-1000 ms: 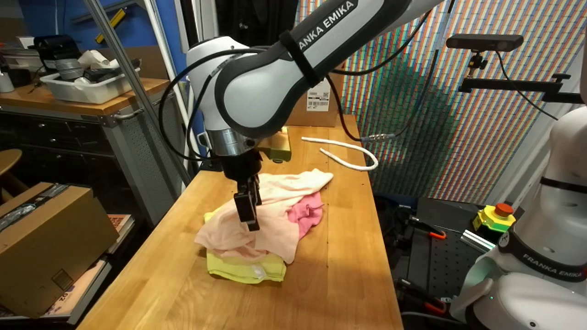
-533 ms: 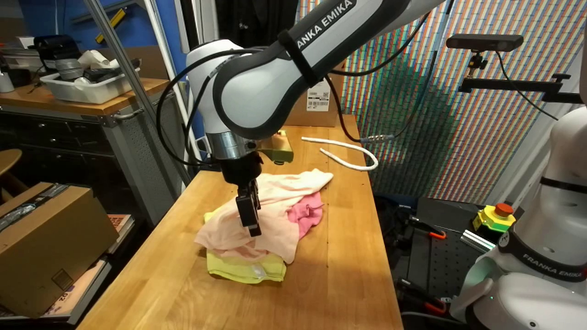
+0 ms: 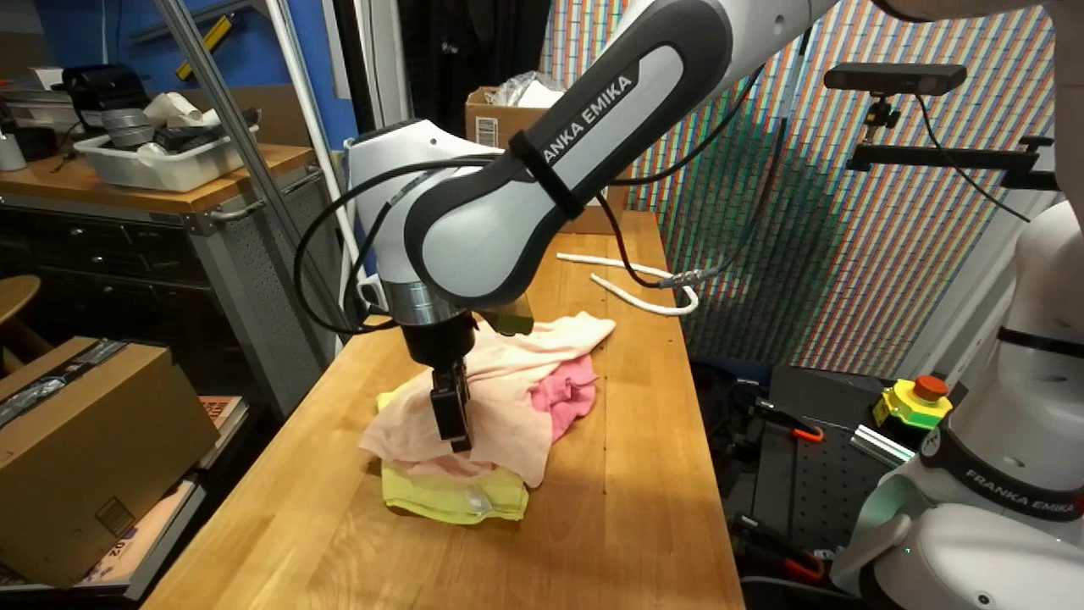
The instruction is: Move the white rope and radish to the right, move the peach shirt forwards, move the yellow towel and pink shirt to the left
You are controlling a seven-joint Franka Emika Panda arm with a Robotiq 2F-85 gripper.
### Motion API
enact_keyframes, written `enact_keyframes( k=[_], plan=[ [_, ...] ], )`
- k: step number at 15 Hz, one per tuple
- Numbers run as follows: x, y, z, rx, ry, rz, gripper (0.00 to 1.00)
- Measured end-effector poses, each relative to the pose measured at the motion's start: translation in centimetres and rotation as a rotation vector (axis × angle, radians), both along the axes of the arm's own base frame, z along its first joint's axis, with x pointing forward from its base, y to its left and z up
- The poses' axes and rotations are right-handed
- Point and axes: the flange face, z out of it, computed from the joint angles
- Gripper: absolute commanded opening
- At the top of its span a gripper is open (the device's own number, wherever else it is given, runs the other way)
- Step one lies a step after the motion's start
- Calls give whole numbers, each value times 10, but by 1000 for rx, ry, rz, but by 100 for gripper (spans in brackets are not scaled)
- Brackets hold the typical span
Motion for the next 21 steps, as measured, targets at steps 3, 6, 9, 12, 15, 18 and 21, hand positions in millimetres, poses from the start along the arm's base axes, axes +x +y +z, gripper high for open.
enact_keyframes(
  k=[3,6,9,12,15,18,21],
  plan=[
    [0,3,-15,-23,-17,12,100],
    [-2,8,-24,-45,-28,21,100],
    [-5,10,-30,-71,-34,27,74],
    [-5,13,-31,-90,-48,31,50],
    [-4,13,-31,-101,-68,31,29],
    [-3,14,-30,-102,-86,26,8],
    [-1,14,-28,-103,-102,18,2]
  ],
)
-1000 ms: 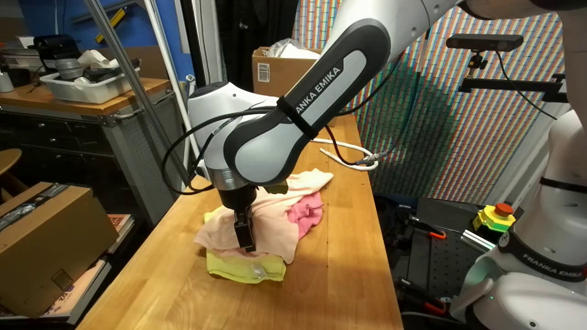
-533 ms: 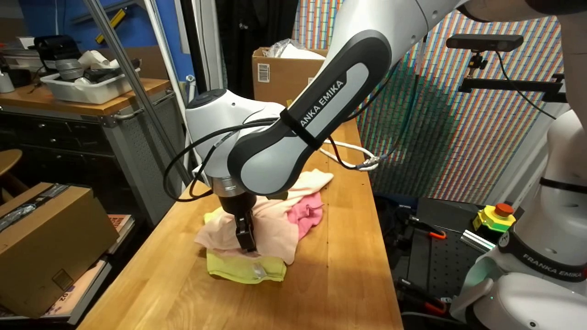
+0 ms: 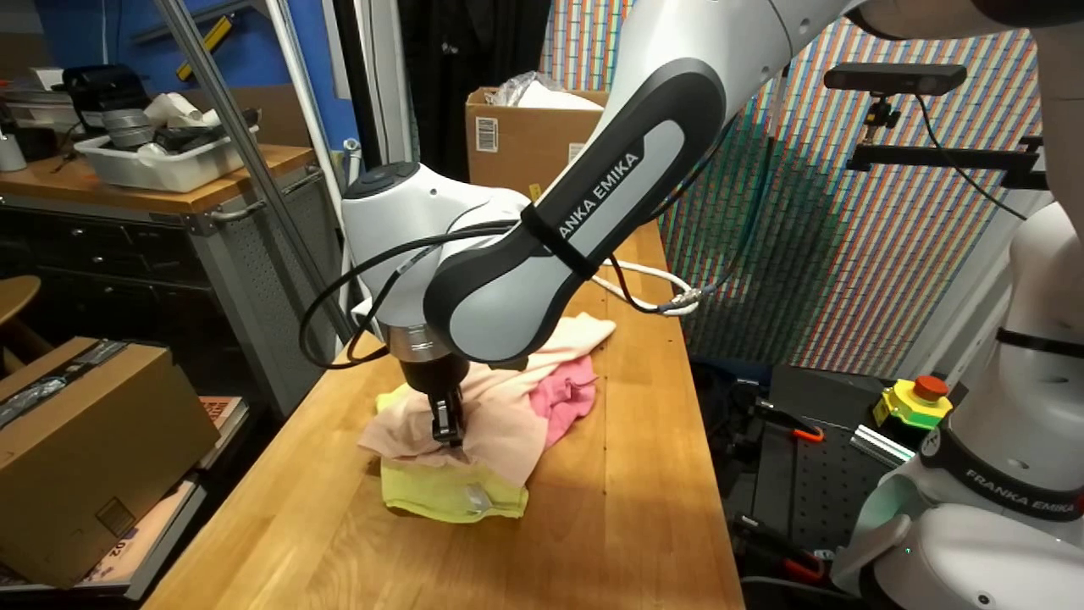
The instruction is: Move the white rope and radish to the right, move the peach shirt forwards, move the yellow towel and pink shirt to the left
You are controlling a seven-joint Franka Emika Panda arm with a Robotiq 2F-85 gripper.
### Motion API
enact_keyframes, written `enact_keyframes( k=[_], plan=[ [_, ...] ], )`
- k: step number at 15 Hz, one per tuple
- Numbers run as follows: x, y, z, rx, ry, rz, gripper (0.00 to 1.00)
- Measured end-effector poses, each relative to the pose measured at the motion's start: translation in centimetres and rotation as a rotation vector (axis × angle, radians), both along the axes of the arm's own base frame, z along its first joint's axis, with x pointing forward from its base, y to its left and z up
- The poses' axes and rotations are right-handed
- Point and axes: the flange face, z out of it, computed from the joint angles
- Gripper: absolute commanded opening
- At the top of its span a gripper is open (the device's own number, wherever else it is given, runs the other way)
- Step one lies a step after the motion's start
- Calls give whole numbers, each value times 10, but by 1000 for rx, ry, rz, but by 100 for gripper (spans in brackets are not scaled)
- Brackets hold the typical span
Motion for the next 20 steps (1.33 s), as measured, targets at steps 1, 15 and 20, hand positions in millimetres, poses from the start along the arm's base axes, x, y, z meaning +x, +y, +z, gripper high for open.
enact_keyframes(
  k=[1,15,20],
  plan=[
    [1,0,1,-1,-10,-3,6],
    [20,-16,52,9,-266,-129,7],
    [32,-32,83,-47,-443,-195,7]
  ],
)
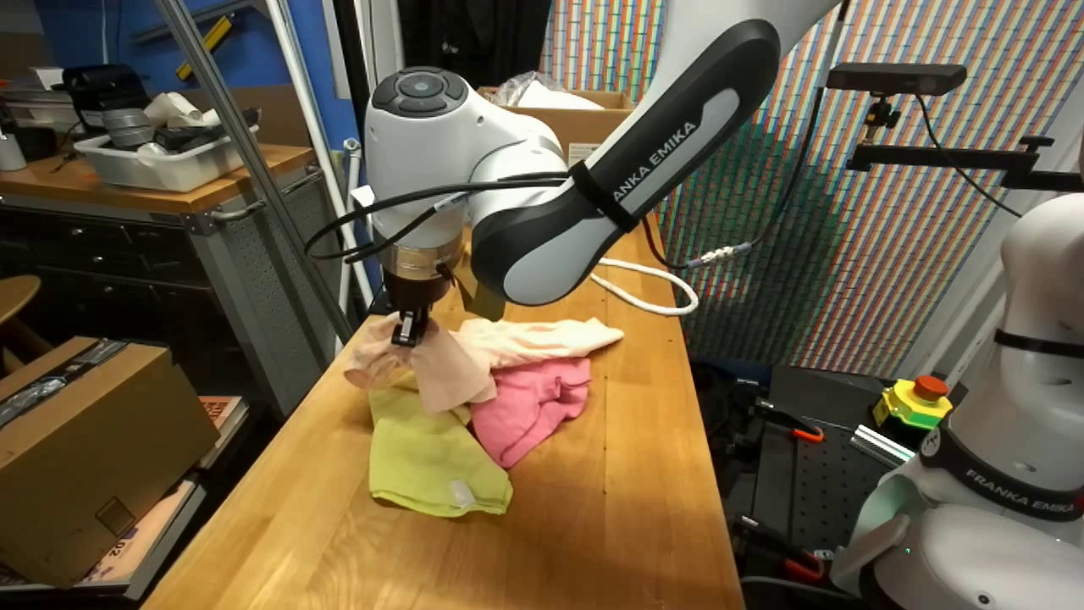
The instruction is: Move the white rope and radish to the right, move the peach shirt forwards, move the yellow towel and pink shirt to the left
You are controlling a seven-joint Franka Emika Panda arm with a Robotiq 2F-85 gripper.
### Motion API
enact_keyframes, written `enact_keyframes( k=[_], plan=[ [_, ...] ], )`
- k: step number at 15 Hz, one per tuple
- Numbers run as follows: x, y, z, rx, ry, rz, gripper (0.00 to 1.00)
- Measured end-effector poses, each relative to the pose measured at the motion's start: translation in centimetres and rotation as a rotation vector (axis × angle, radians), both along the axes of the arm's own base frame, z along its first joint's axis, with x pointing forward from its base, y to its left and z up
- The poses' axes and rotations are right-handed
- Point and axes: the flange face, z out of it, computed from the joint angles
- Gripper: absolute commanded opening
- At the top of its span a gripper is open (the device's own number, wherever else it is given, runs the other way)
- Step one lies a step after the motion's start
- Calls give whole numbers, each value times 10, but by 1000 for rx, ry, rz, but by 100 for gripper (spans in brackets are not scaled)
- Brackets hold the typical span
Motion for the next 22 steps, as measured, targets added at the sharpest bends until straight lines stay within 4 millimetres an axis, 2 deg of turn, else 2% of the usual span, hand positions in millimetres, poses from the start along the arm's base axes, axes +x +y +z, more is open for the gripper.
enact_keyframes(
  k=[5,11,14,22],
  plan=[
    [8,-20,14,-80,-173,-90,7],
    [4,-22,20,-116,-268,-199,7],
    [-7,-17,24,-174,-260,-264,7],
    [-52,0,39,-348,-181,-339,7]
  ],
)
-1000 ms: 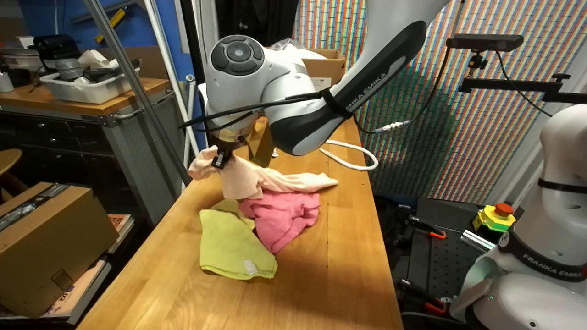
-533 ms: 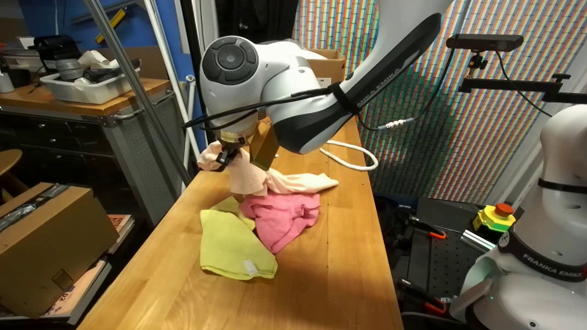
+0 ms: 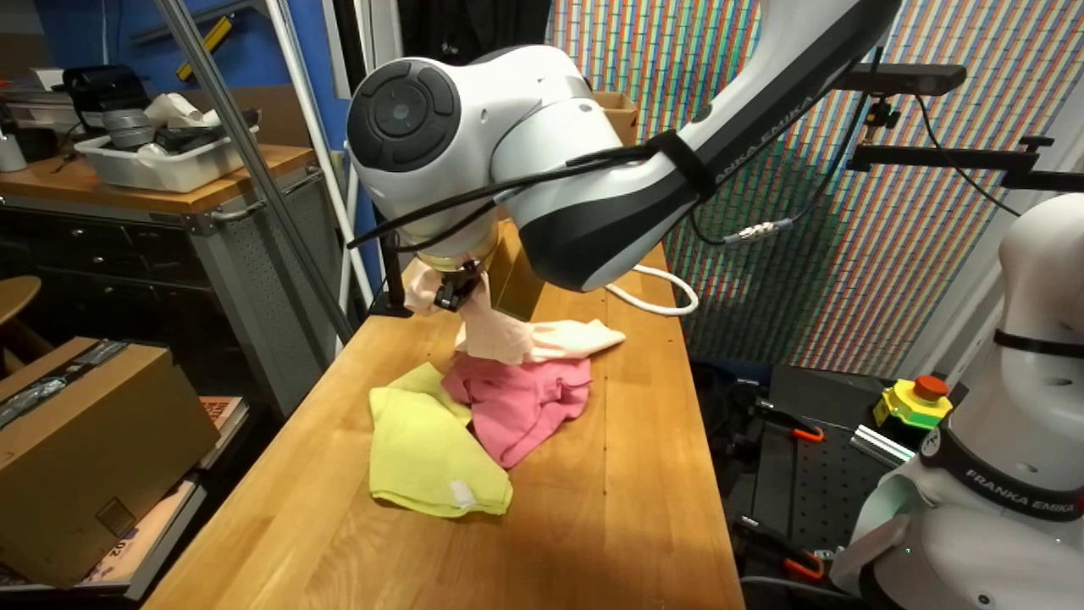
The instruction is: Move the white rope and radish to the right, move the peach shirt forwards, move the yellow towel and pink shirt to the left
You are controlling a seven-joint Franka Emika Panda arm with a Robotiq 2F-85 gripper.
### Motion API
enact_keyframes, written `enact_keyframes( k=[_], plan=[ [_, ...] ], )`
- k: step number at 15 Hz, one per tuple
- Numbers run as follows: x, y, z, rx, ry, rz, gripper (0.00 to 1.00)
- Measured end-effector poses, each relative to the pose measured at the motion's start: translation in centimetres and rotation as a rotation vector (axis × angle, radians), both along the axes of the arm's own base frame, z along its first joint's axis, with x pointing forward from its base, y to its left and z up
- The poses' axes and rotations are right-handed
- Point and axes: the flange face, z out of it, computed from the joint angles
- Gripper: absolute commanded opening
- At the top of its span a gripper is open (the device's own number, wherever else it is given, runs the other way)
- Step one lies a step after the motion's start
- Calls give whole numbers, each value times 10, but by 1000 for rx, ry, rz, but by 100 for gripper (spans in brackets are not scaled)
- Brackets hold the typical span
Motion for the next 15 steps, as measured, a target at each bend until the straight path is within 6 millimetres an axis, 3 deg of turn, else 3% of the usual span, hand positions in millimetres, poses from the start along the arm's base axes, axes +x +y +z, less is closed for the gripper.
enact_keyframes(
  k=[5,15],
  plan=[
    [-7,-13,5,-62,26,-67,7],
    [0,-71,-3,-26,96,-255,7]
  ],
)
